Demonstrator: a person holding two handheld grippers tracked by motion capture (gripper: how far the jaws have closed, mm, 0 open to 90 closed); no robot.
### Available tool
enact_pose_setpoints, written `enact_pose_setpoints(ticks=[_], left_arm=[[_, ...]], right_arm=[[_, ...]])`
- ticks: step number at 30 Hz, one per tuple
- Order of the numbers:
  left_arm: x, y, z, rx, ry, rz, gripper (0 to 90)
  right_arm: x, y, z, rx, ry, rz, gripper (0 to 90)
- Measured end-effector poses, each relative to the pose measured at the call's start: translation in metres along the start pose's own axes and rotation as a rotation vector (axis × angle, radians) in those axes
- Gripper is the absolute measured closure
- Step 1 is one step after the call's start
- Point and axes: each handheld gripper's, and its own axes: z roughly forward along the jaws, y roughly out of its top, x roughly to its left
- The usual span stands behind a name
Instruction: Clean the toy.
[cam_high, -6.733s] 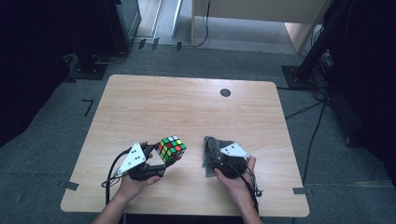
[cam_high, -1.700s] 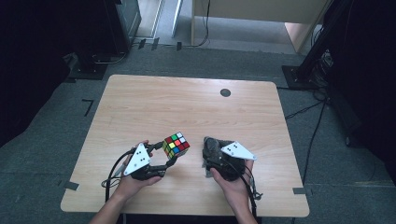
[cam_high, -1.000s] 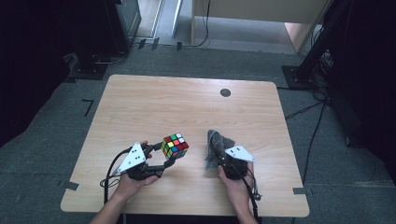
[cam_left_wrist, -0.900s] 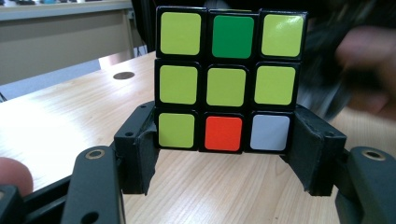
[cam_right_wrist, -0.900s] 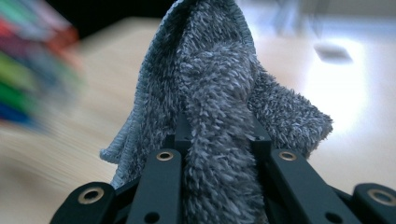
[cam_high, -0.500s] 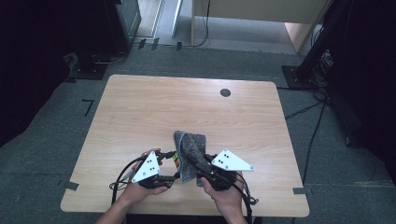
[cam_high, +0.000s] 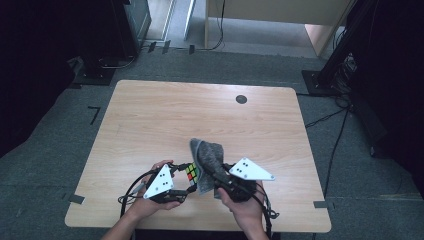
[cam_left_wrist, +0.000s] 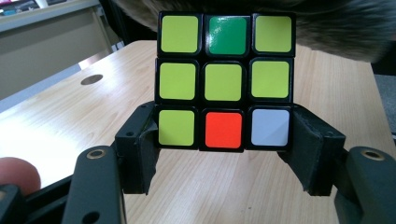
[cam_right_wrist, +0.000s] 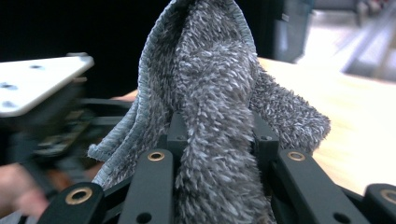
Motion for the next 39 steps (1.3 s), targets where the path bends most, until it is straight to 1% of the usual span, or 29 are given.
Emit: enact_pose_setpoints(ticks=[1,2,3,4,6,10,11,13,14,16,17,19,20,21,22,24,25,26,27,28,29,30,32,33,34,35,37,38,39], left_arm=[[0.0,0.001,-0.001,-0.003,-0.003,-0.001,34.7],[0.0,0.001,-0.002,-0.007,-0.003,-0.002,34.7],[0.001,0.001,-0.003,-0.013,-0.006,-0.007,34.7],[0.002,0.001,-0.005,-0.025,-0.012,-0.02,34.7],[0.004,0.002,-0.007,-0.041,-0.015,-0.033,34.7],[0.007,0.002,-0.01,-0.057,-0.01,-0.042,34.7],[0.008,0.002,-0.01,-0.055,-0.008,-0.043,34.7],[0.007,0.002,-0.009,-0.045,-0.001,-0.03,34.7],[0.006,0.002,-0.008,-0.039,-0.003,-0.026,34.7],[0.004,0.002,-0.007,-0.041,-0.01,-0.021,34.7],[0.003,0.003,-0.006,-0.044,-0.013,-0.018,34.7],[0.001,0.005,-0.007,-0.05,-0.022,-0.015,34.8],[0.001,0.006,-0.007,-0.048,-0.019,-0.012,34.8],[0.001,0.005,-0.008,-0.047,-0.023,-0.012,34.8],[0.002,0.005,-0.009,-0.051,-0.03,-0.017,34.8],[0.004,0.005,-0.011,-0.058,-0.027,-0.026,34.8],[0.005,0.005,-0.011,-0.062,-0.022,-0.027,34.8],[0.005,0.006,-0.011,-0.061,-0.016,-0.025,34.8],[0.006,0.005,-0.011,-0.057,-0.011,-0.023,34.8],[0.006,0.004,-0.011,-0.054,-0.009,-0.024,34.8],[0.007,0.004,-0.011,-0.05,-0.008,-0.025,34.7],[0.007,0.004,-0.01,-0.049,-0.007,-0.026,34.8],[0.006,0.004,-0.01,-0.056,-0.007,-0.024,34.8],[0.006,0.005,-0.01,-0.058,-0.011,-0.025,34.8],[0.005,0.006,-0.01,-0.058,-0.015,-0.025,34.8],[0.005,0.005,-0.01,-0.051,-0.01,-0.019,34.8],[0.004,0.004,-0.011,-0.05,-0.018,-0.019,34.8],[0.004,0.005,-0.011,-0.055,-0.019,-0.021,34.8],[0.004,0.006,-0.011,-0.056,-0.015,-0.016,34.8]], right_arm=[[0.004,0.0,0.001,0.005,0.003,-0.019,68.8],[0.007,0.0,0.002,0.008,-0.006,-0.032,68.6],[0.007,-0.001,0.003,0.001,-0.013,-0.033,68.7],[0.004,-0.001,0.003,-0.001,-0.014,-0.022,68.6],[-0.004,-0.003,0.002,0.007,-0.034,0.022,68.8],[-0.024,-0.009,0.002,0.046,-0.095,0.105,68.4],[-0.027,-0.009,0.0,0.045,-0.104,0.12,68.4],[-0.027,-0.007,-0.003,0.011,-0.088,0.139,68.4],[-0.024,-0.004,-0.006,-0.013,-0.069,0.126,68.4],[-0.015,0.0,-0.007,-0.035,-0.043,0.093,68.4],[-0.011,0.002,-0.007,-0.037,-0.03,0.073,68.3],[-0.005,0.002,-0.004,-0.019,-0.008,0.061,68.2],[-0.004,0.001,-0.002,-0.009,-0.008,0.053,68.1],[-0.005,-0.001,0.0,-0.01,-0.014,0.05,68.1],[-0.009,-0.003,0.0,-0.002,-0.024,0.062,68.3],[-0.018,-0.006,0.001,0.021,-0.077,0.079,68.5],[-0.023,-0.008,0.001,0.033,-0.104,0.094,68.7],[-0.028,-0.009,0.0,0.04,-0.115,0.119,68.7],[-0.031,-0.01,-0.002,0.031,-0.115,0.137,68.7],[-0.031,-0.009,-0.004,0.012,-0.106,0.145,68.7],[-0.028,-0.007,-0.006,-0.008,-0.087,0.142,68.7],[-0.023,-0.004,-0.007,-0.028,-0.062,0.126,68.5],[-0.011,0.002,-0.007,-0.05,-0.009,0.072,68.5],[-0.004,0.003,-0.005,-0.041,0.009,0.042,68.4],[-0.001,0.003,-0.003,-0.031,0.013,0.03,68.4],[0.001,0.001,-0.001,-0.024,0.01,0.023,68.4],[-0.004,-0.002,0.001,-0.016,0.003,0.043,68.6],[-0.009,-0.004,0.001,-0.002,-0.017,0.052,68.8],[-0.015,-0.006,0.001,0.015,-0.065,0.051,68.8]])
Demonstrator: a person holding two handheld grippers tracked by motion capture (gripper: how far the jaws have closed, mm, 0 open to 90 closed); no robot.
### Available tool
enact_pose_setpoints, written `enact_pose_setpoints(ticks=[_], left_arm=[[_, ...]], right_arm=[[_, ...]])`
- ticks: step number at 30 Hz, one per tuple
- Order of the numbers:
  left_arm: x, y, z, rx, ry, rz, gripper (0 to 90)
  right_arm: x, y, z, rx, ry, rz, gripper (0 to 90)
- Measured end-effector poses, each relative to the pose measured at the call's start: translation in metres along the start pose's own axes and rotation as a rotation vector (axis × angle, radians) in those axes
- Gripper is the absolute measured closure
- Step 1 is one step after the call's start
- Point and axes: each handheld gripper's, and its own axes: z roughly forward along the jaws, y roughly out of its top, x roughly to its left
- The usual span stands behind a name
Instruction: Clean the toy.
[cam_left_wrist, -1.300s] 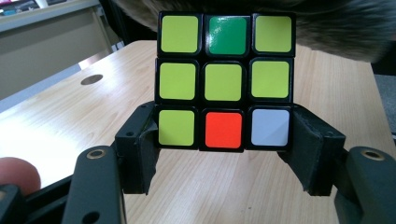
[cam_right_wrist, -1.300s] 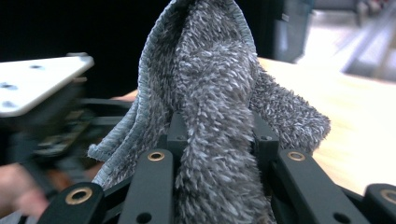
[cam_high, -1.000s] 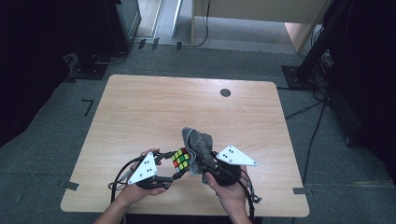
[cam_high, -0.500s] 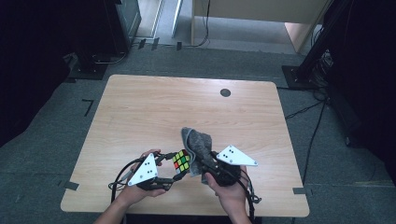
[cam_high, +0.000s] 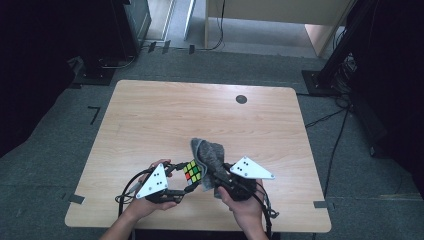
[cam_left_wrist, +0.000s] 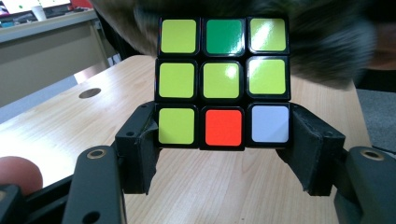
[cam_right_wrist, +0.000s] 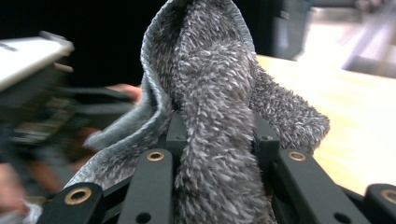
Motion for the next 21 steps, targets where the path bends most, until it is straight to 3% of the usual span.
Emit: enact_pose_setpoints(ticks=[2,6,10,13,18,21], left_arm=[[0.0,0.001,-0.001,-0.006,0.004,-0.002,34.8],[0.005,-0.001,-0.003,-0.015,0.014,-0.019,34.8],[0.01,-0.003,-0.005,-0.026,0.023,-0.043,34.8],[0.012,-0.004,-0.006,-0.029,0.027,-0.05,34.8],[0.013,-0.006,-0.006,-0.025,0.035,-0.055,34.8],[0.014,-0.008,-0.005,-0.017,0.043,-0.052,34.8]], right_arm=[[-0.012,-0.005,0.002,0.023,-0.073,-0.002,68.7],[-0.046,-0.027,0.011,0.112,-0.207,0.066,68.0],[-0.064,-0.044,0.023,0.199,-0.282,0.046,64.1],[-0.07,-0.052,0.029,0.246,-0.308,0.046,52.8],[-0.069,-0.045,0.024,0.189,-0.322,0.052,40.4],[-0.063,-0.036,0.016,0.136,-0.311,0.063,38.2]])
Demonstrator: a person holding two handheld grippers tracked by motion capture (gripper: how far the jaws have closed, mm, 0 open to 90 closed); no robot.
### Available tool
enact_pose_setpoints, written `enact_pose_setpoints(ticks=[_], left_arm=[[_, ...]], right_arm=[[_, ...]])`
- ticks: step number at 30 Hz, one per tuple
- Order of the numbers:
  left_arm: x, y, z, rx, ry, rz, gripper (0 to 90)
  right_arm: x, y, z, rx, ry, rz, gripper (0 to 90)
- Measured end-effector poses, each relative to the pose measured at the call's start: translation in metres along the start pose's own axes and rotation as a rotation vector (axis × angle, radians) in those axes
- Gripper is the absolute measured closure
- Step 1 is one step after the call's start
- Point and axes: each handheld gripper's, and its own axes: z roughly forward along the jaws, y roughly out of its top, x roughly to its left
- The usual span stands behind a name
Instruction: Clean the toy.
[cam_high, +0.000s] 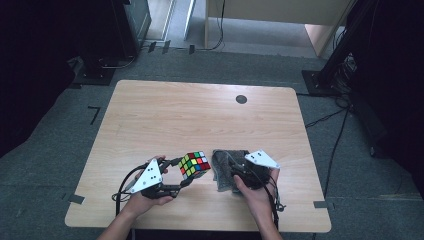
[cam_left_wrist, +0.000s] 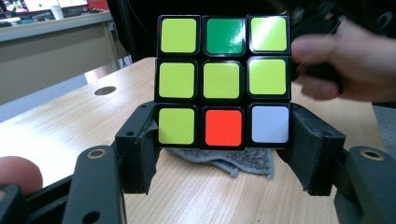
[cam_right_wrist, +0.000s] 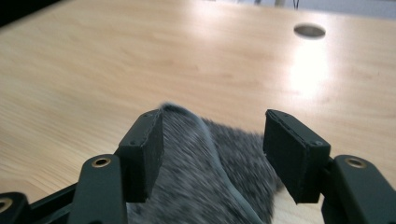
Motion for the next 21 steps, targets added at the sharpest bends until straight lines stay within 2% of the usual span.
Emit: enact_pose_setpoints(ticks=[2,6,8,12,16,19,21], left_arm=[[0.0,-0.002,0.002,0.007,0.008,0.004,34.8],[-0.004,-0.005,0.007,0.023,0.03,0.026,34.8],[-0.006,-0.006,0.009,0.025,0.044,0.037,34.8],[-0.009,-0.009,0.011,0.014,0.076,0.052,34.7],[-0.013,-0.011,0.013,-0.003,0.088,0.06,34.7],[-0.016,-0.01,0.014,-0.021,0.084,0.059,34.7],[-0.017,-0.01,0.015,-0.028,0.086,0.062,34.7]], right_arm=[[0.006,0.006,-0.008,-0.04,0.041,0.029,37.9],[0.026,0.018,-0.022,-0.094,0.173,0.068,36.2],[0.037,0.024,-0.027,-0.105,0.26,0.104,34.2],[0.051,0.027,-0.031,-0.101,0.36,0.158,29.5],[0.057,0.025,-0.027,-0.071,0.409,0.227,23.3],[0.057,0.02,-0.02,-0.039,0.412,0.28,19.6],[0.058,0.018,-0.017,-0.021,0.41,0.295,18.7]])
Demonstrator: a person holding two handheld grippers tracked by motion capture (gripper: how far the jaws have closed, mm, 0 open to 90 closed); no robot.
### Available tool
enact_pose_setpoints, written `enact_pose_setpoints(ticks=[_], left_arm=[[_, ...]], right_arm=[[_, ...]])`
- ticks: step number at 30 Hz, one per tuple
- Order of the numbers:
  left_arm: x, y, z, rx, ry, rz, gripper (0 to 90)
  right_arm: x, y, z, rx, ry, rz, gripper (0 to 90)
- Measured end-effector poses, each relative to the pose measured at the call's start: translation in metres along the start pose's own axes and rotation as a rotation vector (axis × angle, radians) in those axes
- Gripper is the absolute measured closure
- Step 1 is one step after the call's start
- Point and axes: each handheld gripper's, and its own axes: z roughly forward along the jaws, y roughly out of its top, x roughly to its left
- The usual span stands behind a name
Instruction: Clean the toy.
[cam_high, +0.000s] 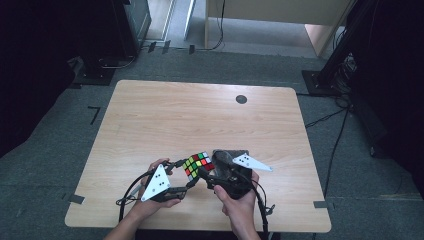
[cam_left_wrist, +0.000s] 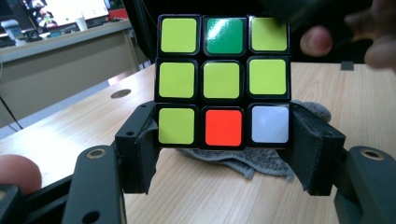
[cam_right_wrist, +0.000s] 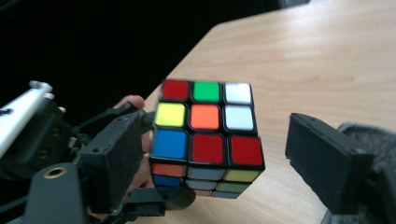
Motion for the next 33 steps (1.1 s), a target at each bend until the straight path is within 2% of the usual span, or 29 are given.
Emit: enact_pose_setpoints(ticks=[4,6,8,11,14,17,20,26,28,31,33], left_arm=[[-0.006,0.002,0.001,-0.019,0.001,0.02,34.6],[-0.008,0.002,0.002,-0.013,0.009,0.022,34.6],[-0.007,0.002,0.004,-0.01,-0.001,0.008,34.5],[-0.009,0.003,0.006,0.011,0.004,0.01,33.8],[-0.011,0.004,0.008,0.015,0.021,0.018,31.9],[-0.013,0.006,0.009,0.02,0.025,0.022,30.4],[-0.011,0.006,0.007,0.021,0.01,0.013,32.4],[-0.011,0.006,0.006,0.02,0.012,0.014,33.8],[-0.009,0.006,0.005,0.017,0.017,0.005,34.4],[-0.002,0.005,0.001,0.015,0.027,-0.024,34.5],[0.005,0.004,-0.002,0.011,0.04,-0.047,34.5]], right_arm=[[0.001,-0.004,0.006,0.028,-0.005,0.022,21.8],[0.004,-0.005,0.006,0.026,0.008,0.023,33.2],[0.01,-0.006,0.004,0.019,-0.029,-0.003,33.9],[0.017,-0.008,0.004,0.01,-0.094,-0.055,34.3],[0.021,-0.01,0.005,0.006,-0.124,-0.08,34.3],[0.025,-0.013,0.008,0.025,-0.146,-0.112,34.3],[0.029,-0.015,0.009,0.022,-0.163,-0.135,34.3],[0.027,-0.014,0.01,0.037,-0.146,-0.133,33.1],[0.025,-0.012,0.009,0.032,-0.123,-0.133,26.3],[0.027,-0.006,0.002,-0.004,-0.089,-0.139,17.3],[0.025,0.001,-0.008,-0.056,-0.061,-0.134,15.1]])
